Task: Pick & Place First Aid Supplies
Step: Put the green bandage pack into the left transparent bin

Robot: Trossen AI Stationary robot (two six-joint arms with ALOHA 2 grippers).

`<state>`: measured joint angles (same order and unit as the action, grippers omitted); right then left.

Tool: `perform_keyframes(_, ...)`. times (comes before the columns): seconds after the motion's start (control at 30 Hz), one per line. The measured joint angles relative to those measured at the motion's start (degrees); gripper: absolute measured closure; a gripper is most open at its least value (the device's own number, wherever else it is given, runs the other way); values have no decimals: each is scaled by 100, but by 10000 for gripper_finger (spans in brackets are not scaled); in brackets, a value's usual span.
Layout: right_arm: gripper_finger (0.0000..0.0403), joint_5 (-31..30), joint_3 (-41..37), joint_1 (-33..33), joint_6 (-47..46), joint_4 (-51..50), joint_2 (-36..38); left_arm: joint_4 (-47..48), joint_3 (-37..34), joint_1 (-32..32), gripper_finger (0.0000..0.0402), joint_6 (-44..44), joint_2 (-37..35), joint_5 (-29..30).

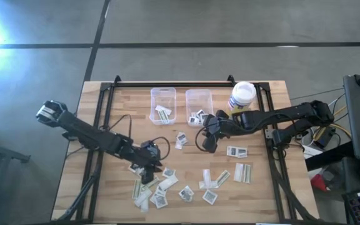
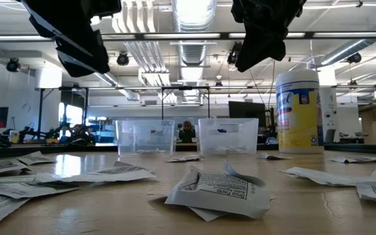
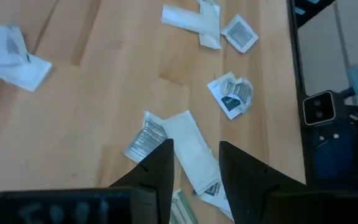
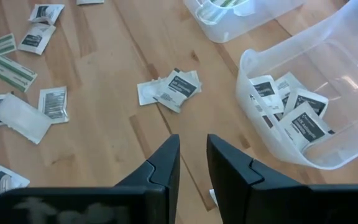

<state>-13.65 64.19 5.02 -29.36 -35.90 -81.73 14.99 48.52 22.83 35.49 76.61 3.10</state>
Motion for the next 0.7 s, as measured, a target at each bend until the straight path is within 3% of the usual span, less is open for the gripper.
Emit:
perform_keyframes(0.27, 339, 7, -34, 0, -14, -33, 0, -74, 63, -23, 206, 938, 563, -1024)
perform_keyframes(0.37, 338, 7, -36, 0, -20, -25, 0, -165, 63, -26, 185, 1354, 712, -1120)
perform_keyframes(0.7, 325, 9, -36, 0, -17, -2, 0, -685, 70, -45, 179, 2167, 1384, -1254)
